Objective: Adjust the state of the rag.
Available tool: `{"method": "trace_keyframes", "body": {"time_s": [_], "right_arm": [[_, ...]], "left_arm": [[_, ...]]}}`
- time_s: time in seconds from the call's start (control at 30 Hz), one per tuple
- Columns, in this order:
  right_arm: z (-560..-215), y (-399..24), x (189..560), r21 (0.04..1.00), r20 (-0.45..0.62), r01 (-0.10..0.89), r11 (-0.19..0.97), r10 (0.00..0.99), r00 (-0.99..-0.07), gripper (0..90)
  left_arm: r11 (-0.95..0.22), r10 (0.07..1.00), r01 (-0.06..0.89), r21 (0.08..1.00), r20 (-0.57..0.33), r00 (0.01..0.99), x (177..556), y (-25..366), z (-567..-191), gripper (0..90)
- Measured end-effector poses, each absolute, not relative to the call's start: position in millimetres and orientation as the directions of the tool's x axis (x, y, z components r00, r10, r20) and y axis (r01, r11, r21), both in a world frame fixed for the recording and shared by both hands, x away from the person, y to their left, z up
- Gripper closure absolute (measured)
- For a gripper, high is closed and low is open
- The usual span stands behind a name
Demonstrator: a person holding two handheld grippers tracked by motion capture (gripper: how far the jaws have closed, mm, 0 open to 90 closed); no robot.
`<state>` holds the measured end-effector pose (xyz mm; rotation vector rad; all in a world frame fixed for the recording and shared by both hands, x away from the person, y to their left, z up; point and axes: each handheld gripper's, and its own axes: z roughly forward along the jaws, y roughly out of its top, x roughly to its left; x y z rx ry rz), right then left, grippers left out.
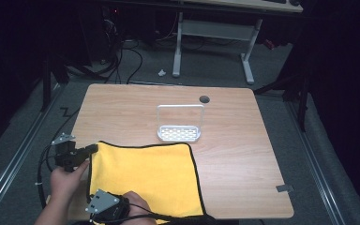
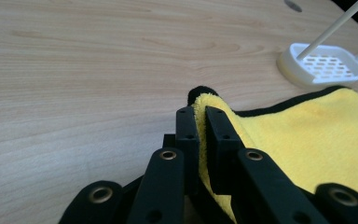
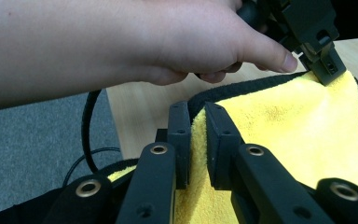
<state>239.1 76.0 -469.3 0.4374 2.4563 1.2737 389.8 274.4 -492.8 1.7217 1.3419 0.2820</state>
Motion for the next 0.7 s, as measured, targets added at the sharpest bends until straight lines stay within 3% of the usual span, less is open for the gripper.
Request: {"method": "trace_keyframes", "body": {"time_s": [0.4, 0.7], "right_arm": [[-455.7, -4.9, 240.8, 0.831, -0.174, 0.161, 0.532, 0.525, -0.833, 82.4], [-460.7, -61.5, 237.4, 0.841, -0.163, 0.208, 0.500, 0.599, -0.784, 82.1]], "left_arm": [[-0.032, 0.850, 0.643, 0.765, -0.317, 0.420, 405.9, 181.7, -483.1, 84.3], [-0.050, 0.843, 0.625, 0.779, -0.303, 0.444, 409.5, 132.8, -477.8, 84.3]]}}
